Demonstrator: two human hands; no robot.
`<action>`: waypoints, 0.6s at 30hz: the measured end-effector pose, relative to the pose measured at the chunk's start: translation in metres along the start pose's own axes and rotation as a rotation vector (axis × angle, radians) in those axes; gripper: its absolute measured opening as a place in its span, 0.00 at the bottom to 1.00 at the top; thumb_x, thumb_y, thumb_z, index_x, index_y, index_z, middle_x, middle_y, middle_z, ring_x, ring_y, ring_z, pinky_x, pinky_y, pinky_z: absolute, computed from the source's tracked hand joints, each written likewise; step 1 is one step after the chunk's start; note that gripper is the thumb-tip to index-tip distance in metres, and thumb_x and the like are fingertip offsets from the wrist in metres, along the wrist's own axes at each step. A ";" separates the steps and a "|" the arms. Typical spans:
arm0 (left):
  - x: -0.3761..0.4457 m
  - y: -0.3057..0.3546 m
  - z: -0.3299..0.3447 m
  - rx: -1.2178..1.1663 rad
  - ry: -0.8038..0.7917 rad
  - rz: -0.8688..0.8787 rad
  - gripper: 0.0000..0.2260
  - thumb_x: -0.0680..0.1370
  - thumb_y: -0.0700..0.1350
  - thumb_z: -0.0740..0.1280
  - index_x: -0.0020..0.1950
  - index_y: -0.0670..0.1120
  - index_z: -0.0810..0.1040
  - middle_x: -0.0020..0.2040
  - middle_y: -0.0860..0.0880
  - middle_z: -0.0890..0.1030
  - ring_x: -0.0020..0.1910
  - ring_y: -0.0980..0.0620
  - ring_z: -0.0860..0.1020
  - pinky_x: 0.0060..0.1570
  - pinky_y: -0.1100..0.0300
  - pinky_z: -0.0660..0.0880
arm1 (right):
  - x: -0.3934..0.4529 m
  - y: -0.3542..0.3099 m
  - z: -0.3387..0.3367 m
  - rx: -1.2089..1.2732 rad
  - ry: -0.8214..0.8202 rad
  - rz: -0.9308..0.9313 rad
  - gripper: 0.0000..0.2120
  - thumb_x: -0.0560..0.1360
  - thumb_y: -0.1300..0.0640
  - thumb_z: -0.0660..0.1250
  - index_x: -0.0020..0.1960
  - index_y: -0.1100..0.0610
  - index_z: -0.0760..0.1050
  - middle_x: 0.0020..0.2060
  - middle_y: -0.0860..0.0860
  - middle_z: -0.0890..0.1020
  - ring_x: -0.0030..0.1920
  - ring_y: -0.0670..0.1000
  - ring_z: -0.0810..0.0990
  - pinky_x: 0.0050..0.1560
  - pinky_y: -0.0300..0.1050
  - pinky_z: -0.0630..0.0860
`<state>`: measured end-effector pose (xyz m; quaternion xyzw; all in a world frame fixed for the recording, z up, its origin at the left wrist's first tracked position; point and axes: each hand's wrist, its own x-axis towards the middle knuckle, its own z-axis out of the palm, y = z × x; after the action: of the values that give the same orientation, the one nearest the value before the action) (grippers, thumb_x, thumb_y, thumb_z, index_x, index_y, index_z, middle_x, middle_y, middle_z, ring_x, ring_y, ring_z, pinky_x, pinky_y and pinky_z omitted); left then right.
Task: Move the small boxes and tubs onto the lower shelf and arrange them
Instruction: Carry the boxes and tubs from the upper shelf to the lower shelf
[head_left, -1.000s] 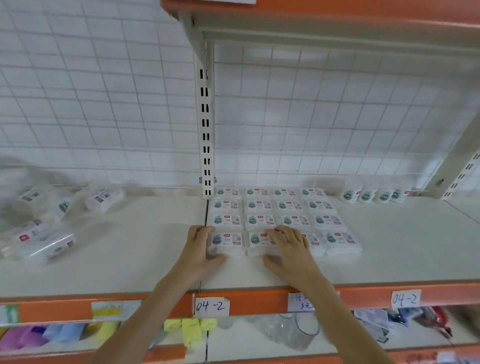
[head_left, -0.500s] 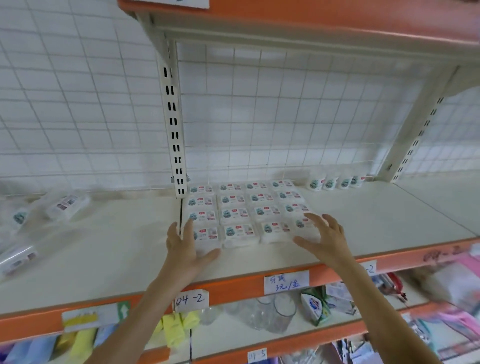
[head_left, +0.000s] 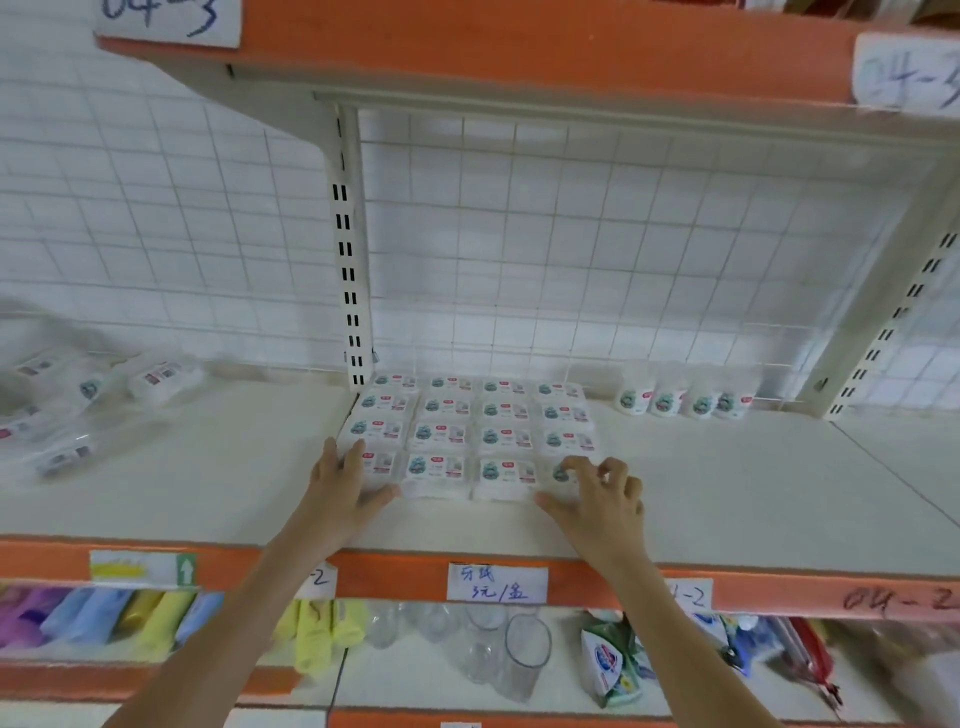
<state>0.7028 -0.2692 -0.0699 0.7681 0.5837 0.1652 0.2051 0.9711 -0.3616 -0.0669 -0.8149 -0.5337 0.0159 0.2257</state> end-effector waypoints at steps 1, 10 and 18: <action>-0.001 0.001 0.000 0.003 0.005 0.000 0.36 0.76 0.60 0.59 0.76 0.45 0.46 0.76 0.39 0.41 0.75 0.40 0.43 0.71 0.46 0.51 | 0.000 0.001 0.000 0.005 0.006 -0.007 0.26 0.69 0.35 0.65 0.62 0.46 0.67 0.60 0.54 0.64 0.61 0.59 0.63 0.62 0.53 0.65; -0.036 0.001 -0.025 0.201 0.242 0.079 0.32 0.75 0.57 0.65 0.73 0.44 0.59 0.70 0.40 0.60 0.68 0.40 0.64 0.64 0.48 0.64 | -0.013 0.002 -0.022 0.087 0.085 -0.338 0.23 0.72 0.40 0.64 0.61 0.53 0.74 0.60 0.54 0.74 0.63 0.57 0.70 0.62 0.58 0.70; -0.174 -0.066 -0.078 0.357 0.466 0.114 0.14 0.68 0.51 0.62 0.50 0.46 0.74 0.41 0.46 0.79 0.36 0.45 0.80 0.32 0.57 0.76 | -0.083 -0.078 -0.021 0.159 0.070 -0.757 0.18 0.71 0.43 0.57 0.47 0.53 0.79 0.44 0.48 0.81 0.47 0.51 0.78 0.43 0.45 0.77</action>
<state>0.5636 -0.4118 -0.0384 0.7650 0.5906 0.2430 -0.0826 0.8736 -0.4166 -0.0358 -0.5403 -0.7857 -0.0550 0.2960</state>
